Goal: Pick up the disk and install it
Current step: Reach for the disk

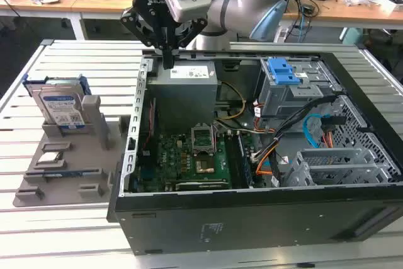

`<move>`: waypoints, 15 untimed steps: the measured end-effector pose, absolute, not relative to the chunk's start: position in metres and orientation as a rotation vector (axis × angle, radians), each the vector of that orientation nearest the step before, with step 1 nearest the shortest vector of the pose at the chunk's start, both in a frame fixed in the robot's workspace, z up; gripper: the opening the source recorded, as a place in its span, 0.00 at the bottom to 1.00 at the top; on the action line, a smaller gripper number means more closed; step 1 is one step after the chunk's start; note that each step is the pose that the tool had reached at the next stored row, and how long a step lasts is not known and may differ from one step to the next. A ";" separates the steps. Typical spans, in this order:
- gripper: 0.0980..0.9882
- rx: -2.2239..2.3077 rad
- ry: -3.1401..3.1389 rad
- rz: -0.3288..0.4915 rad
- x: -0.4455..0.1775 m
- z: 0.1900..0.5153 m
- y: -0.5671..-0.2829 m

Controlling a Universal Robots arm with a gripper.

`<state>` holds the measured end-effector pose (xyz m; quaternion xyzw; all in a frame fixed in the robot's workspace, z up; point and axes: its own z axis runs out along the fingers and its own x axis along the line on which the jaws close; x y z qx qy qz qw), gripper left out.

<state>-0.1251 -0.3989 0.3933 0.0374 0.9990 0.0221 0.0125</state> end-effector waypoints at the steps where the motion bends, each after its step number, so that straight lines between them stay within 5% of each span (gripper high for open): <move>1: 0.01 0.117 3.114 0.069 -0.133 0.393 -0.399; 15: 0.01 0.117 3.114 0.069 -0.160 0.393 -0.399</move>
